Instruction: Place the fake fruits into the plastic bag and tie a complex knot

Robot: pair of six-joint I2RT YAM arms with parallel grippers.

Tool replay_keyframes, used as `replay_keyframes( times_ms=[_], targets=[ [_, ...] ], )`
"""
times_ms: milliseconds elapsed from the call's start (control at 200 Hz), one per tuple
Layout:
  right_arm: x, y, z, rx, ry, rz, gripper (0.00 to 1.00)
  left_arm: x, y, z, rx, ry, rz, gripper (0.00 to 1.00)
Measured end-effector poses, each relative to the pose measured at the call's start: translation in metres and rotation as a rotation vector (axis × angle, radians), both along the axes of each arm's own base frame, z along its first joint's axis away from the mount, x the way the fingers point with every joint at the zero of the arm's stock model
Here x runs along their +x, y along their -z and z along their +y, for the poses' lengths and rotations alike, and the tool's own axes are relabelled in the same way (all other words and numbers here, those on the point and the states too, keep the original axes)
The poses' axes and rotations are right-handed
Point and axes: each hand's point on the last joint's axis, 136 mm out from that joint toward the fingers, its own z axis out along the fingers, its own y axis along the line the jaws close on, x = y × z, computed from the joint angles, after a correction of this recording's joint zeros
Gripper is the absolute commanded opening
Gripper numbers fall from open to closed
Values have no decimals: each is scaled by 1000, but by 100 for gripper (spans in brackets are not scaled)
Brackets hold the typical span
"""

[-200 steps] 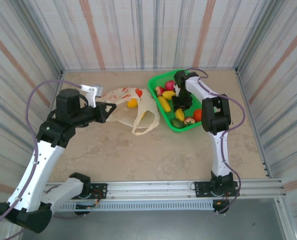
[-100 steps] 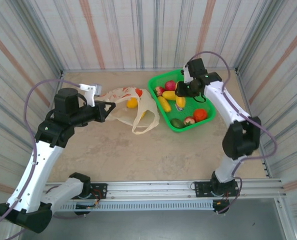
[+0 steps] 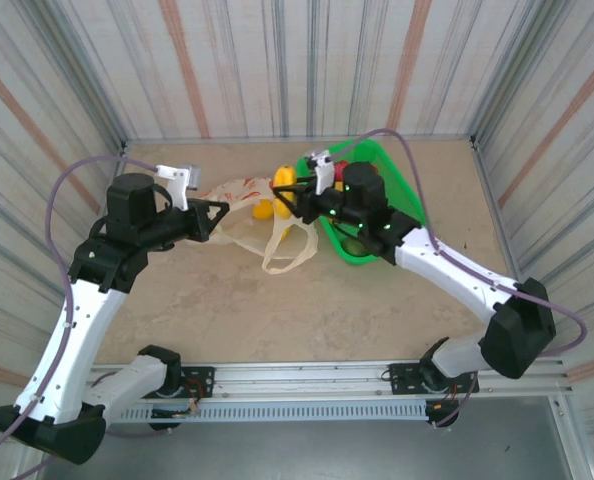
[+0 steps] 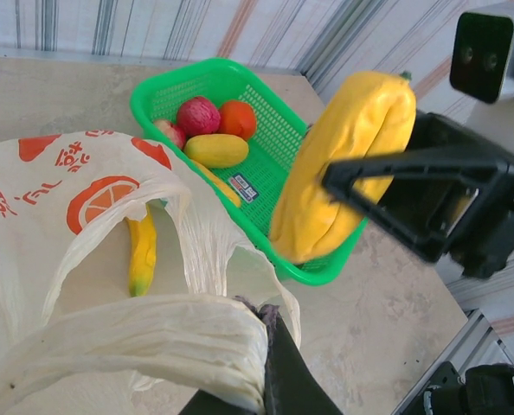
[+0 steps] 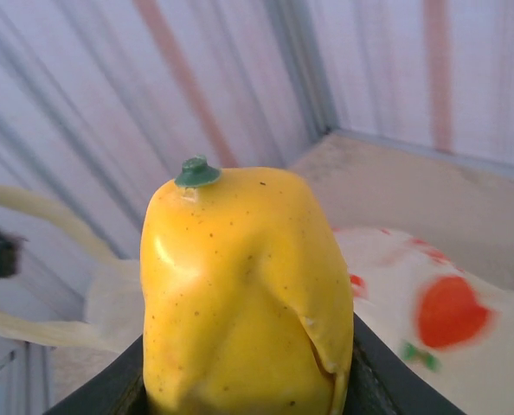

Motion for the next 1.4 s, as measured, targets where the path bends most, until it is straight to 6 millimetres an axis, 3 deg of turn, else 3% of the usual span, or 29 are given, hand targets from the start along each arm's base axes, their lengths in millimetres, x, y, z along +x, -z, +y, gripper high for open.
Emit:
replay_keyframes(
  times_ms=[200, 496, 571, 686, 832, 1132, 1403],
  targets=[
    [-4, 36, 46, 18, -96, -109, 24, 0, -4, 0, -3, 0, -5, 0],
    [9, 75, 69, 11, -120, -231, 29, 0, -25, -1, -18, 3, -43, 0],
    [12, 87, 73, -18, -119, -262, 35, 0, -30, -2, -23, 9, -49, 0],
    [16, 109, 78, -81, -114, -296, 56, 2, -33, -3, -26, 12, -51, 0],
    [14, 130, 80, -163, -131, -316, 66, 2, -31, -4, -25, 16, -44, 0],
    [7, 129, 82, -207, -150, -332, 65, 2, -31, -4, -25, 16, -45, 0],
    [-2, 93, 75, -179, -165, -353, 62, 2, -32, -3, -24, 15, -47, 0]
  ],
)
